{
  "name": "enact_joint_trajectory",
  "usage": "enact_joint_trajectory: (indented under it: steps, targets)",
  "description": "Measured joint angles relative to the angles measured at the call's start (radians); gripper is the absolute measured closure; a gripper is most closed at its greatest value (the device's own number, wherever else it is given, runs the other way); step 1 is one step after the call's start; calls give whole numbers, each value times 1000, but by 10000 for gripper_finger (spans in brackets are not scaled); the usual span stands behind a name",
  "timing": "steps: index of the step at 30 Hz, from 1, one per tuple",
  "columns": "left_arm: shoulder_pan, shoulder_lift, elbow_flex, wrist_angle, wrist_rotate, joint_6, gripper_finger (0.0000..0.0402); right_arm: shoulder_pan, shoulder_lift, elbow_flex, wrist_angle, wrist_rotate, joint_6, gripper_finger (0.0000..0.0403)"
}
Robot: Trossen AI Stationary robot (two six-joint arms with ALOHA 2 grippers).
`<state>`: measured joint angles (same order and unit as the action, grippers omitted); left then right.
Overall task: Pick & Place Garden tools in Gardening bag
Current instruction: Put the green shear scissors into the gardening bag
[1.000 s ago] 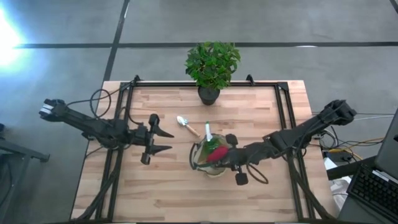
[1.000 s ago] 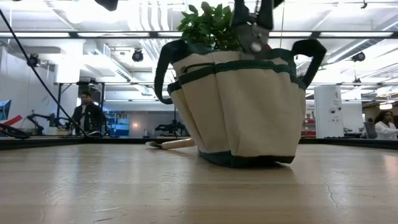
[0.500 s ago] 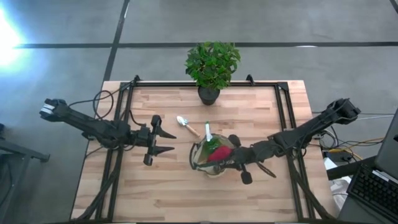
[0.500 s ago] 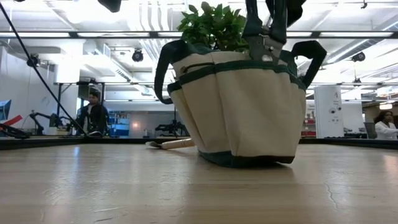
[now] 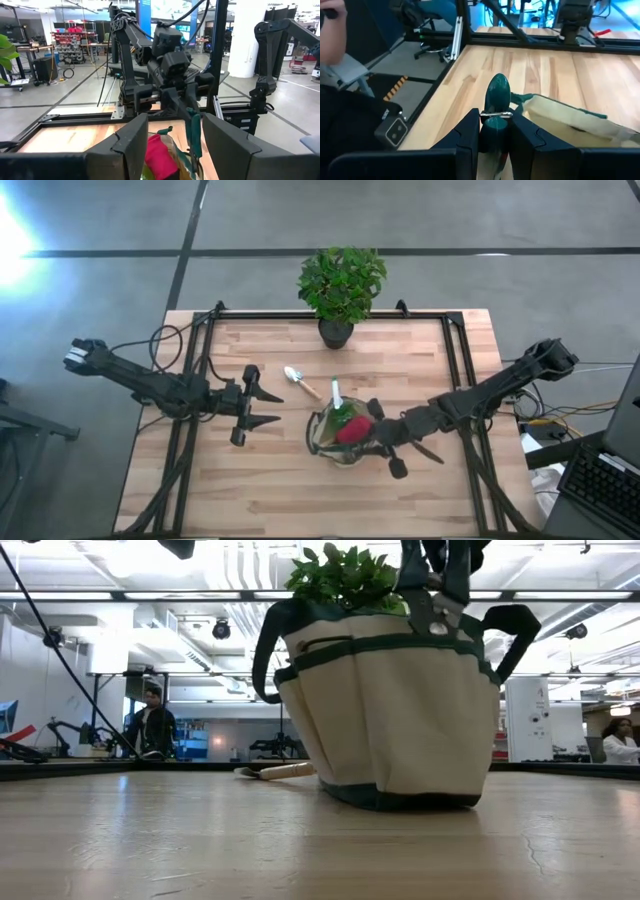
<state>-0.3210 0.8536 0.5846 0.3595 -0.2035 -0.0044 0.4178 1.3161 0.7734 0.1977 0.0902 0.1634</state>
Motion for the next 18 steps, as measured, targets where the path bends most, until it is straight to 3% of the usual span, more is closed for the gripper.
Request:
enact_joint_trajectory:
  steps: [18]
  targets:
    - [0,1,0,12,0,0,209,-27,83,-8,33,-20,62,342]
